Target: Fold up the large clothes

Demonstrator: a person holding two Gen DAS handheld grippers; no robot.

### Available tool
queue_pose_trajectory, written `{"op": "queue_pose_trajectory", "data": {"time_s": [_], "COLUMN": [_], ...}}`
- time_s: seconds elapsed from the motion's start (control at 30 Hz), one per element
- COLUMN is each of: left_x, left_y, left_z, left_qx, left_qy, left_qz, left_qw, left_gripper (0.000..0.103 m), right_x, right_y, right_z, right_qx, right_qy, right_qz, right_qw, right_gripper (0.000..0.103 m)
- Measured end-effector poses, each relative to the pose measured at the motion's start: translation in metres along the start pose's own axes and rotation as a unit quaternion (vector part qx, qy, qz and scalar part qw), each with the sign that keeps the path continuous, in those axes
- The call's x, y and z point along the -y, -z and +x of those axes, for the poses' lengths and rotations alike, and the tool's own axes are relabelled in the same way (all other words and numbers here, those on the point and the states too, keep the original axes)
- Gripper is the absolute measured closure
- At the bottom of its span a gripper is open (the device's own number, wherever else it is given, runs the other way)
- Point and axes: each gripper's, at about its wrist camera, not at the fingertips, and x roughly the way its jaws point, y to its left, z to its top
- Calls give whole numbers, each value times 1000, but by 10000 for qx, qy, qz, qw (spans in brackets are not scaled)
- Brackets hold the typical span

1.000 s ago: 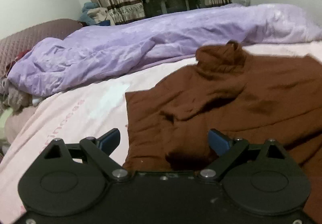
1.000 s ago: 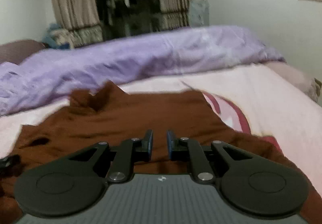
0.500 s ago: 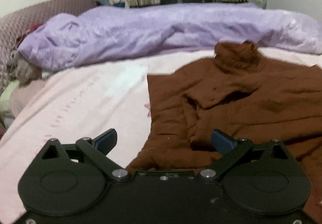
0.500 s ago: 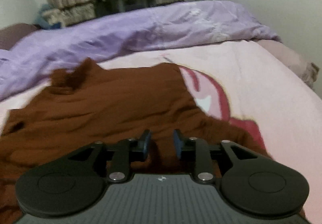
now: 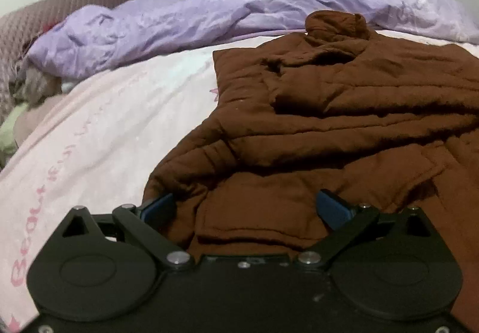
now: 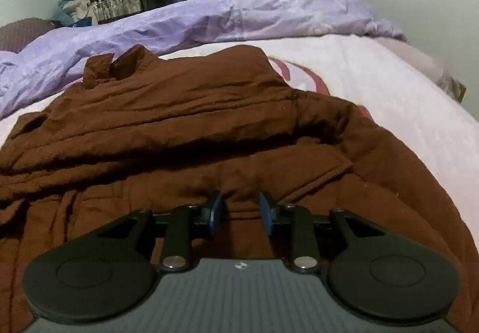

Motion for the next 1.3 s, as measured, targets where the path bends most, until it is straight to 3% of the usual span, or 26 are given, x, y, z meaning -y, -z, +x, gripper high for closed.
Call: {"op": "queue_pose_trajectory", "data": {"time_s": [0.1, 0.33, 0.43, 0.57, 0.77, 0.8, 0.9, 1.07, 1.17, 1.23, 1.3], "left_x": [1, 3, 1, 9, 35, 42, 54, 29, 10, -6, -24], "left_y": [-2, 11, 19, 30, 52, 56, 63, 64, 67, 69, 73], "left_z": [-9, -55, -80, -106, -102, -98, -82, -73, -72, -71, -69], "left_qx": [-46, 223, 370, 480, 61, -30, -97, -93, -69, -28, -50], "left_qy": [-89, -62, 142, 573, 653, 665, 311, 343, 217, 128, 70], "left_qz": [40, 169, -18, -255, -276, -155, 115, -145, -241, -275, -401], "left_qw": [9999, 9996, 9992, 9969, 9975, 9977, 9994, 9993, 9995, 9995, 9992], "left_gripper": [0, 0, 0, 0, 1, 4, 0, 0, 0, 0, 0], "right_x": [7, 5, -2, -36, -95, -101, -113, -87, -74, -57, -34], "right_y": [-6, 15, 29, 50, 71, 74, 79, 77, 77, 76, 74], "right_z": [-16, -69, -84, -97, -91, -90, -82, -74, -77, -76, -77], "right_qx": [-119, 273, 308, 290, 35, 9, -34, -157, -72, -10, -9], "right_qy": [-65, -157, -289, -804, -1199, -1269, -1151, -1441, -933, -616, -613], "right_qz": [324, 235, 317, 63, -597, -655, -840, -495, -441, -356, -98], "right_qw": [9994, 9992, 9986, 9963, 9910, 9898, 9898, 9882, 9946, 9975, 9981], "right_gripper": [67, 66, 66, 66, 66, 69, 69, 79, 58, 67, 71]}}
